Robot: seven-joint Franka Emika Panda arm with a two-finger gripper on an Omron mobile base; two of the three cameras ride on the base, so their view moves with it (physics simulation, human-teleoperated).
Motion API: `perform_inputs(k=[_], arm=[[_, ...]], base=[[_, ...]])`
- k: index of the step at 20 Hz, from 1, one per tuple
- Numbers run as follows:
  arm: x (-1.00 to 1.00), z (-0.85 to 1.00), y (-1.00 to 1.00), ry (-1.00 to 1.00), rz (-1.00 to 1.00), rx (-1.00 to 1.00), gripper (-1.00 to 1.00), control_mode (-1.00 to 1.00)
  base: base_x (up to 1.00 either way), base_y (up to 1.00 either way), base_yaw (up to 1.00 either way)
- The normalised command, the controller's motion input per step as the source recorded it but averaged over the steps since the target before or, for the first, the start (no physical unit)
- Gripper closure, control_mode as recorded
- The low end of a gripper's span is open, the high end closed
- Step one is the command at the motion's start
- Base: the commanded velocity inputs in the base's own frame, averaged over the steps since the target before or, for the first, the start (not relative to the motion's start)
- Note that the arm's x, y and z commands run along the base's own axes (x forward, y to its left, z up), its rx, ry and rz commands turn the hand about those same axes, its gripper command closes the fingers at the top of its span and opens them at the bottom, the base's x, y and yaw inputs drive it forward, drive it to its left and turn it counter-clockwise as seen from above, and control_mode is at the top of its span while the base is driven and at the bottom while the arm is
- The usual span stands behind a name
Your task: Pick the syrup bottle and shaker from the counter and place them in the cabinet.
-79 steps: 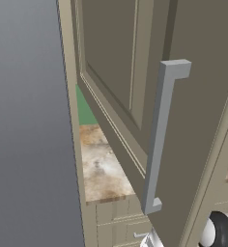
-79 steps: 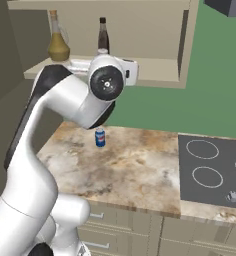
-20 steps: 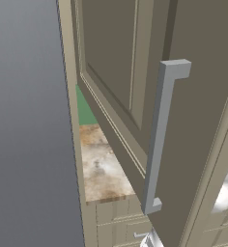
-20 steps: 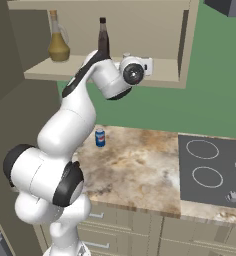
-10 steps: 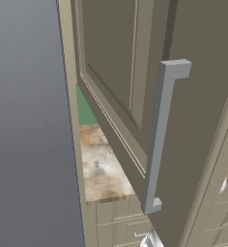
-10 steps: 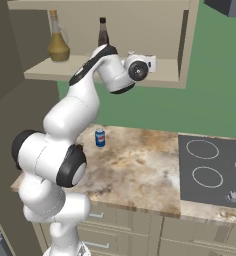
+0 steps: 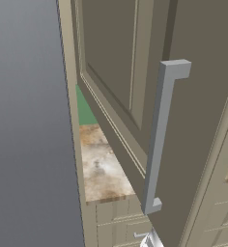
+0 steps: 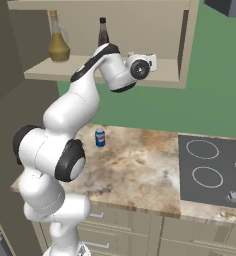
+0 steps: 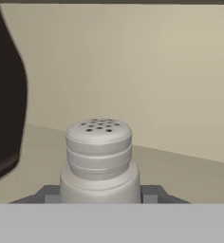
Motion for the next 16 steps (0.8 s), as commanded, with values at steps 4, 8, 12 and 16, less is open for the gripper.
perform_inputs(k=[4, 8, 12, 16], arm=[[0.03, -0.05, 0.0, 0.0, 0.0, -0.02, -1.0, -1.0], [0.0, 0.0, 0.0, 0.0, 0.0, 0.0, -1.0, -1.0], [-0.01, 0.01, -0.02, 0.0, 0.0, 0.0, -1.0, -1.0], [-0.06, 0.18, -0.06, 0.0, 0.0, 0.01, -1.0, -1.0]], base=[[0.0, 0.0, 0.0], [0.0, 0.0, 0.0], [0.0, 0.0, 0.0], [0.0, 0.0, 0.0]])
